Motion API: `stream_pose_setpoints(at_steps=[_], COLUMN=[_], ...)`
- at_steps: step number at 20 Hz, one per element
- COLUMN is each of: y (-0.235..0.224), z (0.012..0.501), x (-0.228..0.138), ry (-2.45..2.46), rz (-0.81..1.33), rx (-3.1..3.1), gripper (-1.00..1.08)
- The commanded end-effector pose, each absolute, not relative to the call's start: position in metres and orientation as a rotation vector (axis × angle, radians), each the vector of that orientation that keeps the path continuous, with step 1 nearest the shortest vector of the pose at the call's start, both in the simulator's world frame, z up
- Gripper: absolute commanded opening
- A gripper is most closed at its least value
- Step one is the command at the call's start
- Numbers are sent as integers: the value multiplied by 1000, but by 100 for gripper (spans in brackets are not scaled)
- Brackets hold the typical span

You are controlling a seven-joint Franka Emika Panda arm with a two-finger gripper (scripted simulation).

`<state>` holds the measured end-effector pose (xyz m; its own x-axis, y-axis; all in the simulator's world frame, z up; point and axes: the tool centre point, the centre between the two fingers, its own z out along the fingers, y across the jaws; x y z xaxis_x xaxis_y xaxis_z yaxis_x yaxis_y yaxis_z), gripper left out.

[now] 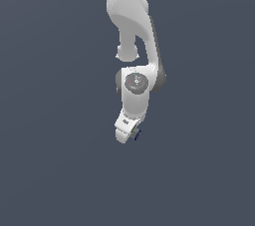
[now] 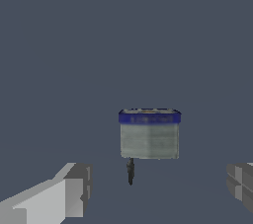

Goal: Pick up the object and move it to a goal position.

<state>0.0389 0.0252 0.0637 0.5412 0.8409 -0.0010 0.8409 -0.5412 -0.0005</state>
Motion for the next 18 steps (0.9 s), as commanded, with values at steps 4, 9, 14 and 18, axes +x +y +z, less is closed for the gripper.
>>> stream_pose_setpoints(at_steps=[4, 9, 14, 18], y=[25, 25, 25, 25], z=[63, 49, 22, 13], x=[39, 39, 38, 39], ry=[1515, 1516, 1521, 1521], rz=[-1, -1, 0, 0], rx=[2752, 2751, 2749, 2748], gripper=[100, 100, 100, 100])
